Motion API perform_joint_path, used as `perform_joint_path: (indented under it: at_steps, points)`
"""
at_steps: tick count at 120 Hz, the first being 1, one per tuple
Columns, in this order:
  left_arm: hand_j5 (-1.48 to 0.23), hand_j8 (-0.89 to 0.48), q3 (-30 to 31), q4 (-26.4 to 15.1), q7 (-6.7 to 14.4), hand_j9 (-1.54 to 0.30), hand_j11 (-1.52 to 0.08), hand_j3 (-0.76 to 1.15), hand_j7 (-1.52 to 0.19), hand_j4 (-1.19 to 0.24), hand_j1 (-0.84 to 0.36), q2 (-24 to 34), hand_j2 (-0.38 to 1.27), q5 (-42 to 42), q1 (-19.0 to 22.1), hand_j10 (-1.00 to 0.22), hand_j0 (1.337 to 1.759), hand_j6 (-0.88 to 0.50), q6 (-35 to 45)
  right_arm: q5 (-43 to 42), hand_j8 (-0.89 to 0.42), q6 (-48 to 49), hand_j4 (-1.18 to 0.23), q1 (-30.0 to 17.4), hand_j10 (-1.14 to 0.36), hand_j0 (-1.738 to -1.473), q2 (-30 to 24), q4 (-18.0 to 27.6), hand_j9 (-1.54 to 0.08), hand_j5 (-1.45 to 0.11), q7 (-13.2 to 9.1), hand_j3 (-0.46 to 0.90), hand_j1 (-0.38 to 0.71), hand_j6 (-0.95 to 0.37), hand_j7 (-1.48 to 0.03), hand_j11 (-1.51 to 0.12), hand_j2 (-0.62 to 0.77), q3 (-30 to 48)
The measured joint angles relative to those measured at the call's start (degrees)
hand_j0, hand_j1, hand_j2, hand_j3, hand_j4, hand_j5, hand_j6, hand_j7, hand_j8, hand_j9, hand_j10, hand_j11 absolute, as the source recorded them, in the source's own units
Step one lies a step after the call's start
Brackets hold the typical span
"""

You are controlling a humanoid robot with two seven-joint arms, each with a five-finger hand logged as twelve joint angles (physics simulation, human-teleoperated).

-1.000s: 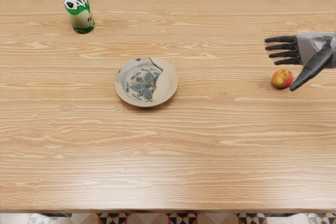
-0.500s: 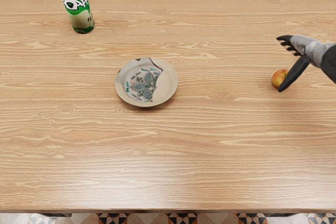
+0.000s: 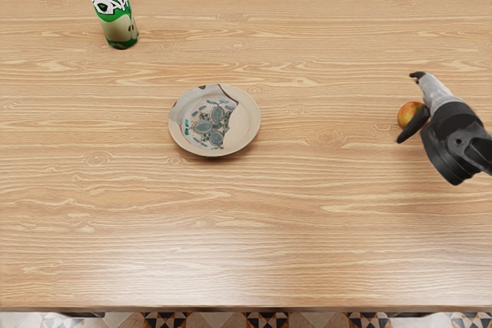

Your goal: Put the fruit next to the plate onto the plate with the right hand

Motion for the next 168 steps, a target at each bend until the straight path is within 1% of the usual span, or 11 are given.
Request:
perform_joint_path:
  at_steps: [12,19,35,118,124,133,151,161,168]
  points:
    - [-0.32,-0.24,0.0,0.0,0.0,-0.32,-0.32,0.00,-0.32,-0.24,0.06,0.0,0.05,0.0,0.0,-0.24,1.658,-0.24,0.0,0.0,-0.16,0.1,-0.16,0.4,-0.15,-1.658,1.0,-2.5,-0.20,-0.20,-0.1,0.00,-0.17,-0.16,-0.20,-0.20,-0.03,-0.7]
    - [-0.32,-0.24,0.0,0.0,0.0,-0.32,-0.32,0.00,-0.32,-0.24,0.06,0.0,0.05,0.0,0.0,-0.24,1.658,-0.24,0.0,0.0,-0.18,0.3,-0.18,0.9,-0.18,-1.658,2.2,-4.0,-0.24,-0.24,-0.2,0.00,-0.13,-0.19,-0.23,-0.24,-0.03,-1.1]
    - [-0.32,-0.24,0.0,0.0,0.0,-0.32,-0.32,0.00,-0.32,-0.24,0.06,0.0,0.05,0.0,0.0,-0.24,1.658,-0.24,0.0,0.2,-0.25,0.4,-0.25,1.5,-0.25,-1.658,3.4,-5.6,-0.32,-0.32,-0.2,0.00,-0.06,-0.25,-0.32,-0.32,-0.05,-2.4]
    - [-0.32,-0.24,0.0,0.0,0.0,-0.32,-0.32,0.00,-0.32,-0.24,0.06,0.0,0.05,0.0,0.0,-0.24,1.658,-0.24,0.0,2.1,-0.46,0.5,-0.46,1.0,-0.46,-1.658,3.0,-6.0,-0.59,-0.59,-0.2,0.00,0.19,-0.45,-0.59,-0.59,-0.09,-3.4]
    - [-0.32,-0.24,0.0,0.0,0.0,-0.32,-0.32,0.00,-0.32,-0.24,0.06,0.0,0.05,0.0,0.0,-0.24,1.658,-0.24,0.0,2.1,-0.47,0.5,-0.48,1.0,-0.48,-1.657,3.0,-5.9,-0.61,-0.60,-0.2,0.00,0.20,-0.45,-0.61,-0.61,-0.07,-3.3]
    - [-0.32,-0.24,0.0,0.0,0.0,-0.32,-0.32,0.00,-0.32,-0.24,0.06,0.0,0.05,0.0,0.0,-0.24,1.658,-0.24,0.0,2.6,-0.44,0.5,-0.51,1.1,-0.50,-1.656,2.9,-5.9,-0.64,-0.63,-0.2,0.00,0.22,-0.44,-0.64,-0.64,-0.05,-3.3]
    - [-0.32,-0.24,0.0,0.0,0.0,-0.32,-0.32,0.00,-0.32,-0.24,0.06,0.0,0.05,0.0,0.0,-0.24,1.658,-0.24,0.0,3.1,-0.42,0.5,-0.57,1.1,-0.56,-1.654,2.8,-5.7,-0.70,-0.68,-0.3,0.00,0.24,-0.41,-0.71,-0.70,0.01,-3.3]
    - [-0.32,-0.24,0.0,0.0,0.0,-0.32,-0.32,0.00,-0.32,-0.24,0.06,0.0,0.05,0.0,0.0,-0.24,1.658,-0.24,0.0,3.3,-0.44,0.5,-0.61,1.1,-0.59,-1.653,2.8,-5.6,-0.74,-0.72,-0.3,0.00,0.24,-0.43,-0.75,-0.74,0.08,-3.1]
    - [-0.32,-0.24,0.0,0.0,0.0,-0.32,-0.32,0.00,-0.32,-0.24,0.06,0.0,0.05,0.0,0.0,-0.24,1.658,-0.24,0.0,3.7,-0.43,0.6,-0.62,1.1,-0.61,-1.653,2.8,-5.5,-0.78,-0.76,-0.3,0.00,0.24,-0.45,-0.78,-0.78,0.13,-2.9]
